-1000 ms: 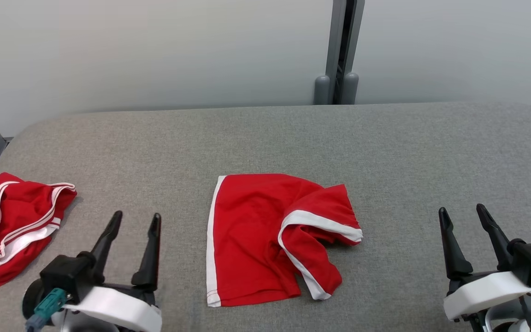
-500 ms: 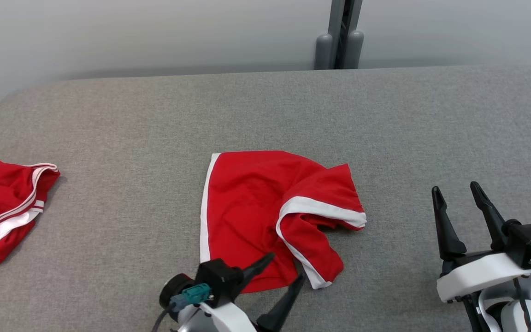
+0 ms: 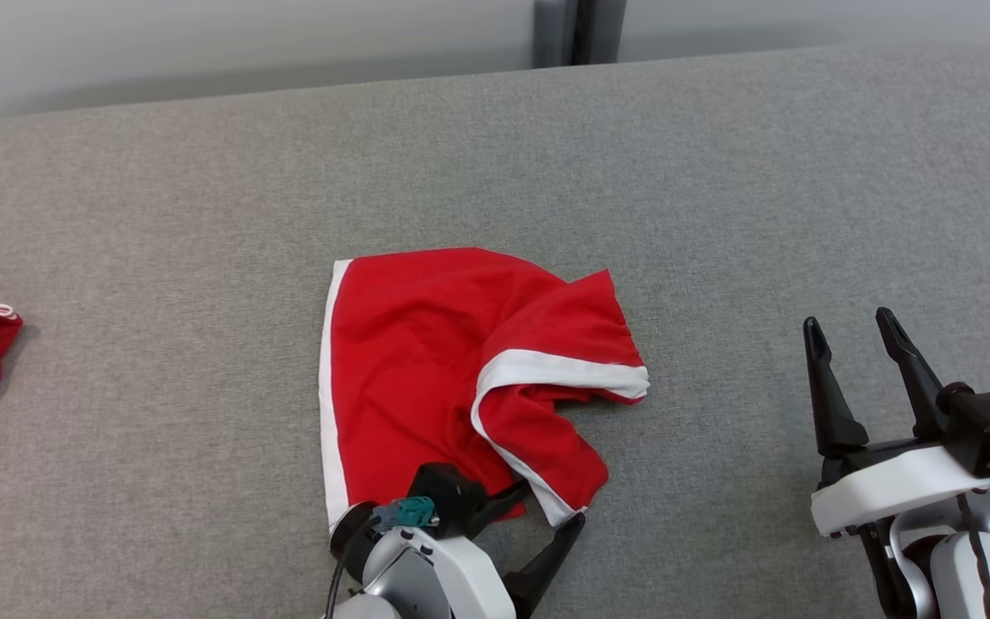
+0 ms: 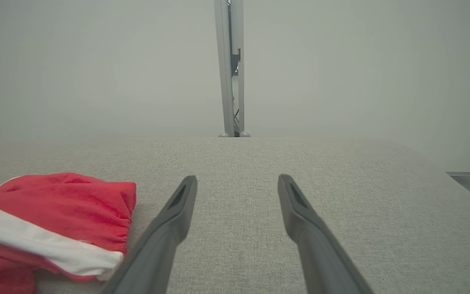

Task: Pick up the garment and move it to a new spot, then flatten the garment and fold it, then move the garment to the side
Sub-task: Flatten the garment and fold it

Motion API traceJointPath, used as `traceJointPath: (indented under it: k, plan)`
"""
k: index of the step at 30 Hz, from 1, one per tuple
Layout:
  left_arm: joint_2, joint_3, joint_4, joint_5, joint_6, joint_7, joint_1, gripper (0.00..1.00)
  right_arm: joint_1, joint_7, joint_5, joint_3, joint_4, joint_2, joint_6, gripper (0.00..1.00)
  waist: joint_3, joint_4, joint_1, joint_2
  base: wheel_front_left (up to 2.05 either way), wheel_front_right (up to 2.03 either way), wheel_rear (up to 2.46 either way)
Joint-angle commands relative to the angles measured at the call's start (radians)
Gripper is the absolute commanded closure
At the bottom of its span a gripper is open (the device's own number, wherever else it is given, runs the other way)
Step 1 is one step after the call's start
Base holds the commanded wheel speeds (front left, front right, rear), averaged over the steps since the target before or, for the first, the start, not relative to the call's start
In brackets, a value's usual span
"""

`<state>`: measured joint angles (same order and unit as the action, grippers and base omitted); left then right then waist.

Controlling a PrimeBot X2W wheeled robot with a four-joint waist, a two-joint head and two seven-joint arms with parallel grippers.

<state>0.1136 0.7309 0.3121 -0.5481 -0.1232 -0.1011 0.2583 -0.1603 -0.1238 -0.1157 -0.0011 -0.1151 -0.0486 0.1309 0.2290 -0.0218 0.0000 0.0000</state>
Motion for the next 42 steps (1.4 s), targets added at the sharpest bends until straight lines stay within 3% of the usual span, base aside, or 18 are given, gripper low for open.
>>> traceJointPath:
  k: [1, 3, 7, 12, 18, 25, 28, 32, 34, 35, 42]
  plan:
    - [0.002, 0.006, 0.015, -0.015, -0.006, 0.011, 0.026, 0.11, -0.014, -0.009, -0.006, -0.004, -0.004, -0.004, 0.0, 0.0, 0.009, -0.008, 0.0, 0.0, 0.0, 0.0, 0.0]
    - [0.0, 0.01, 0.031, -0.042, -0.007, 0.021, 0.037, 1.0, -0.018, -0.012, -0.007, -0.006, -0.009, -0.005, 0.0, 0.0, 0.013, -0.01, 0.0, 0.0, 0.0, 0.0, 0.0]
    - [0.025, 0.014, 0.029, -0.062, -0.008, 0.042, 0.052, 1.0, -0.019, -0.018, -0.008, -0.012, -0.014, -0.005, 0.0, 0.0, 0.013, -0.006, 0.0, 0.0, 0.0, 0.0, 0.0]
    - [0.106, 0.025, -0.048, -0.077, -0.007, 0.038, 0.061, 1.0, -0.014, -0.028, -0.011, -0.029, -0.024, -0.005, 0.0, 0.0, 0.003, 0.02, 0.0, 0.0, 0.0, 0.0, 0.0]
    - [0.293, 0.038, -0.243, -0.058, -0.007, -0.063, 0.09, 1.0, -0.02, -0.035, -0.013, -0.03, -0.046, -0.005, 0.0, 0.0, -0.014, 0.063, 0.0, 0.0, 0.0, 0.0, 0.0]
    - [0.476, -0.052, -0.445, -0.044, 0.048, -0.171, 0.122, 1.0, -0.025, -0.046, -0.022, -0.033, -0.073, -0.005, 0.0, 0.0, -0.03, 0.086, 0.0, 0.0, 0.0, 0.0, 0.0]
    - [0.524, -0.077, -0.483, -0.048, 0.069, -0.2, 0.111, 1.0, -0.025, -0.052, -0.025, -0.028, -0.081, -0.005, 0.0, 0.0, -0.03, 0.086, 0.0, 0.0, 0.0, 0.0, 0.0]
    - [0.518, -0.086, -0.462, -0.084, 0.094, -0.188, 0.059, 1.0, -0.025, -0.054, -0.026, -0.024, -0.088, -0.005, 0.0, 0.0, -0.026, 0.079, 0.0, 0.0, 0.0, 0.0, 0.0]
    - [0.49, -0.083, -0.425, -0.096, 0.104, -0.159, 0.033, 0.52, -0.024, -0.053, -0.026, -0.027, -0.09, -0.005, 0.0, 0.0, -0.025, 0.076, 0.0, 0.0, 0.0, 0.0, 0.0]
    - [0.479, -0.081, -0.4, -0.097, 0.109, -0.143, 0.022, 0.0, -0.023, -0.052, -0.025, -0.029, -0.09, -0.005, 0.0, 0.0, -0.024, 0.076, 0.0, 0.0, 0.0, 0.0, 0.0]
    - [0.394, -0.11, -0.241, -0.095, 0.158, 0.022, -0.023, 0.0, -0.011, -0.033, -0.008, -0.043, -0.077, -0.005, 0.0, 0.0, -0.034, 0.076, 0.0, 0.0, 0.0, 0.0, 0.0]
